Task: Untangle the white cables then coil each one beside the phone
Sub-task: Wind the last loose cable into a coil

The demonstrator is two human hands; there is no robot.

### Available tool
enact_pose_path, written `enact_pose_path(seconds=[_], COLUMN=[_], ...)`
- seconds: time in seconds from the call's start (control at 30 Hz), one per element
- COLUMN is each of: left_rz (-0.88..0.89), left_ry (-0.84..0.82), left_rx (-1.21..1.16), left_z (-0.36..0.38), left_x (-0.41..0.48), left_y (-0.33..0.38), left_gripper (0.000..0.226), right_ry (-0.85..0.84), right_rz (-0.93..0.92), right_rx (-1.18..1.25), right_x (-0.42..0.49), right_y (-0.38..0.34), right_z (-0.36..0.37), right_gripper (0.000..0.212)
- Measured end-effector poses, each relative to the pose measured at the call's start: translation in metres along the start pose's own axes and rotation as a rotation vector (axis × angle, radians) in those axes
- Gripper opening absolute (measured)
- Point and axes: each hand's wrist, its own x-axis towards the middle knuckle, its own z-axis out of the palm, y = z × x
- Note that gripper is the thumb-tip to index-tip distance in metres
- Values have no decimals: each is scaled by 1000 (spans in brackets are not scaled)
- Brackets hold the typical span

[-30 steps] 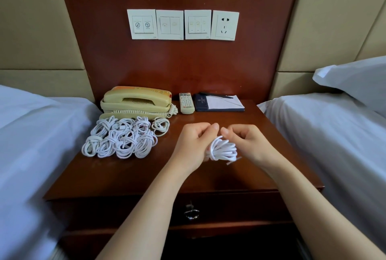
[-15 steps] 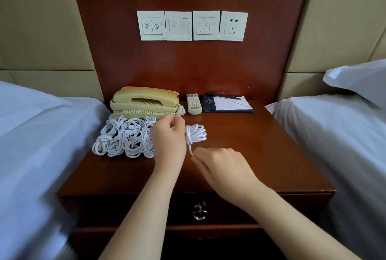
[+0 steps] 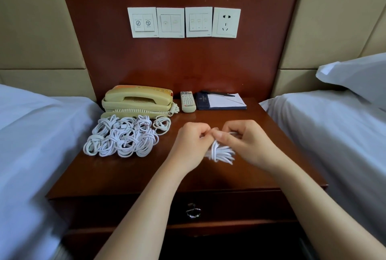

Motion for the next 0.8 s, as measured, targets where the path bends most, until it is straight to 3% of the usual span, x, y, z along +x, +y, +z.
enact_pose_path(seconds=[0.1, 0.2, 0.27, 0.37, 0.47, 0.67, 0.8], left_rz=[-83, -199, -333, -609, -759, -658, -476], left_ry=[-28, -15, 44, 126, 119, 246, 234], left_rx=[-228, -479, -653, -902, -1093, -814, -649], left_z=[1, 2, 4, 3, -1, 10, 10], left_x=[-2, -5, -4, 0, 1, -4, -5], left_y=[8, 16, 20, 19, 16, 14, 15], left_gripper=[33, 36, 36, 35, 35, 35, 64], right_ry=[-28, -19, 19, 45, 19, 142, 168], right_rz=[60, 55, 10, -30, -46, -37, -48], right_rx=[229, 252, 153, -60, -171, -330, -349], right_x=[1, 2, 0, -5, -9, -7, -4], right_y=[9, 11, 9, 2, -7, -7, -12], right_z=[1, 7, 15, 23, 27, 37, 39], right_gripper=[42, 52, 51, 32, 30, 35, 34])
